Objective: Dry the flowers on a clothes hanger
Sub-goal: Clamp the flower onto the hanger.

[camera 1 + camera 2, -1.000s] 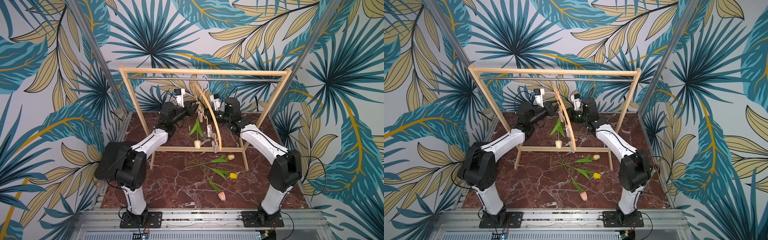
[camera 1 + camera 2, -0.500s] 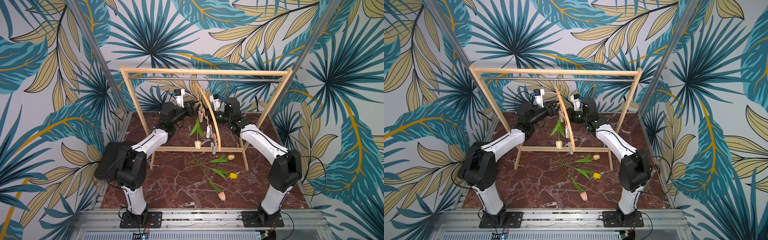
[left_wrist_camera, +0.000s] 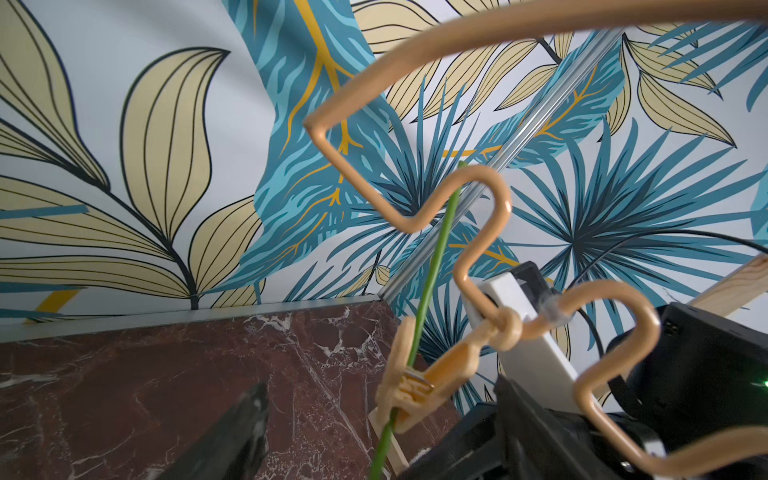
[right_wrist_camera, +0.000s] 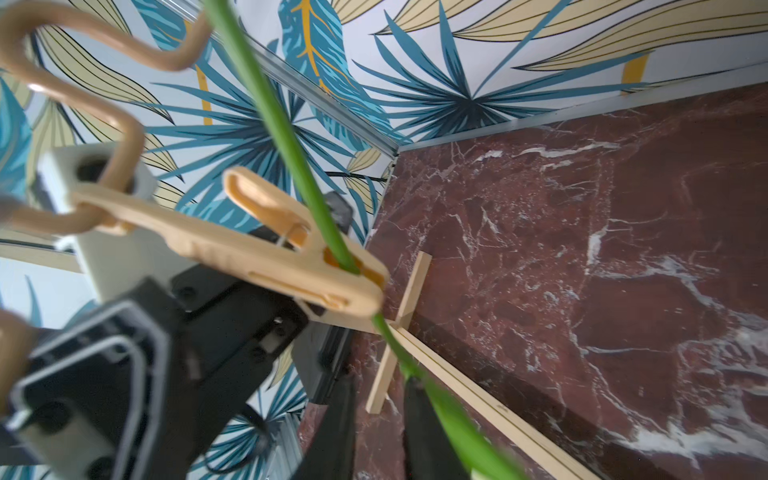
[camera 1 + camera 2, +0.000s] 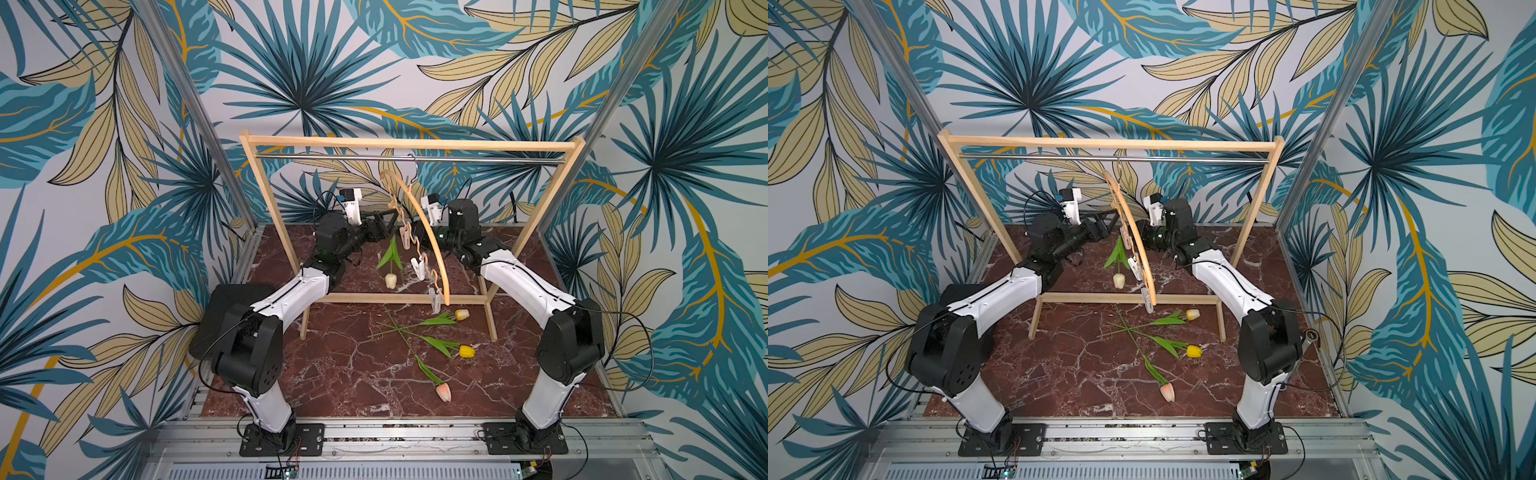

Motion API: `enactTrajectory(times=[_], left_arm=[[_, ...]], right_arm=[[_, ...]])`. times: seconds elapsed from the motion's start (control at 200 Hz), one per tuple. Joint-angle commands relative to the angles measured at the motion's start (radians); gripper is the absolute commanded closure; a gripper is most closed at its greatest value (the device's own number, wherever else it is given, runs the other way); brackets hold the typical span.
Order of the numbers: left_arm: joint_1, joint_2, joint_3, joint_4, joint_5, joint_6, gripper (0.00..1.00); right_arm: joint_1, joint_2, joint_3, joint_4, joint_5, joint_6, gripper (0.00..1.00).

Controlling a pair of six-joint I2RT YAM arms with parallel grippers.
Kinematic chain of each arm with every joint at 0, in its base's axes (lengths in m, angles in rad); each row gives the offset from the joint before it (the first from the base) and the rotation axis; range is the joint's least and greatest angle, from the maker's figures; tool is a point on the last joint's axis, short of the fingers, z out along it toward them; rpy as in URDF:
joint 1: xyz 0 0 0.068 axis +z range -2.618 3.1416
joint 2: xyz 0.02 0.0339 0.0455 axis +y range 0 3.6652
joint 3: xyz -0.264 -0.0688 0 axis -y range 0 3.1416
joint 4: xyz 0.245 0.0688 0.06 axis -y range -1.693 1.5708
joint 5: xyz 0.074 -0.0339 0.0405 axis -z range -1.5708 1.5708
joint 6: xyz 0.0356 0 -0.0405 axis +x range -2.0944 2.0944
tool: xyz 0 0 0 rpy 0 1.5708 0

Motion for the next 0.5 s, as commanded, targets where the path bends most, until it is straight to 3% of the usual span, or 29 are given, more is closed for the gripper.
enactTrajectory(times=[0.0,0.115,0.29,0.496], left_arm=[[0.006,-0.070,-0.048,-0.025,-0.027,0.013,0.12],[0.005,-0.099,-0.051,-0.069,-0.026,0.021,0.12],[0.005,-0.153,-0.099,-0.145,-0.074,0.032,0.12],[0.003,-0.242,-0.187,-0.235,-0.100,0.039,0.12]], right_arm=[[-0.006,-0.048,-0.029,-0.083,0.081,-0.036,0.65],[-0.011,-0.081,-0.069,-0.162,0.165,-0.051,0.59],[-0.014,-0.169,-0.192,-0.262,0.243,-0.063,0.58],[0.009,-0.359,-0.447,-0.341,0.321,-0.048,0.58]])
